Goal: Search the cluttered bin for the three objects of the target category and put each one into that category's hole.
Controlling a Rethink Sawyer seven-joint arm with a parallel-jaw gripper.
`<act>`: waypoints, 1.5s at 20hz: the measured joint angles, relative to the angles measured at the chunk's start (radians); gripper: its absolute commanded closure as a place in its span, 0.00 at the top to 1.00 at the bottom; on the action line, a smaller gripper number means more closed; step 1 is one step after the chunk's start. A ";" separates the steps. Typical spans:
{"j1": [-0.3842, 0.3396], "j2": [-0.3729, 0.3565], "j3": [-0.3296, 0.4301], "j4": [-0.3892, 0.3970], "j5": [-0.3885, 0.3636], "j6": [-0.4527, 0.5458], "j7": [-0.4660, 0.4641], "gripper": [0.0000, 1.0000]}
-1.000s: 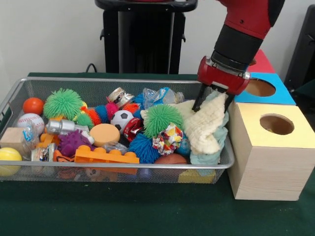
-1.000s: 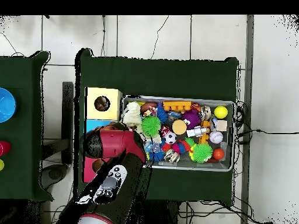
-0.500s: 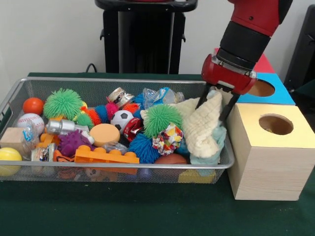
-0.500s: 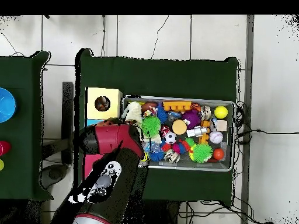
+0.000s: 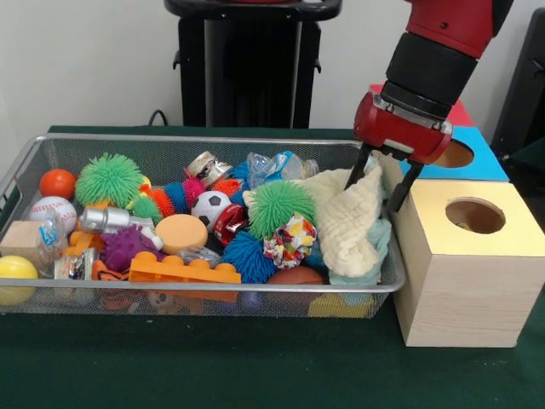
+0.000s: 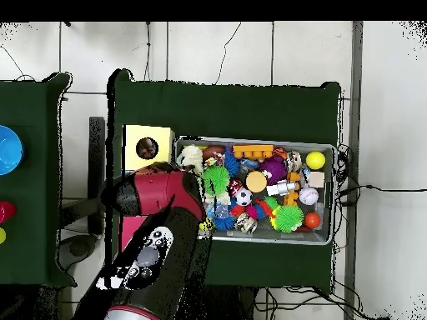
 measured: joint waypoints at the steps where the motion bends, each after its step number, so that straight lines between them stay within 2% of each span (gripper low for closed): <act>1: -0.004 -0.005 0.003 0.000 -0.002 0.001 0.000 1.00; 5: -0.040 -0.045 0.032 0.001 -0.018 0.021 0.000 1.00; 9: -0.130 -0.125 0.097 0.001 -0.037 0.107 0.000 1.00; 12: -0.171 -0.156 0.124 0.000 -0.045 0.149 0.000 1.00; 13: -0.214 -0.186 0.149 0.001 -0.056 0.190 0.000 1.00; 17: -0.278 -0.228 0.189 0.001 -0.078 0.225 0.000 1.00; 23: -0.332 -0.267 0.245 0.001 -0.133 0.227 0.000 1.00; 30: -0.320 -0.254 0.284 0.001 -0.185 0.210 0.000 1.00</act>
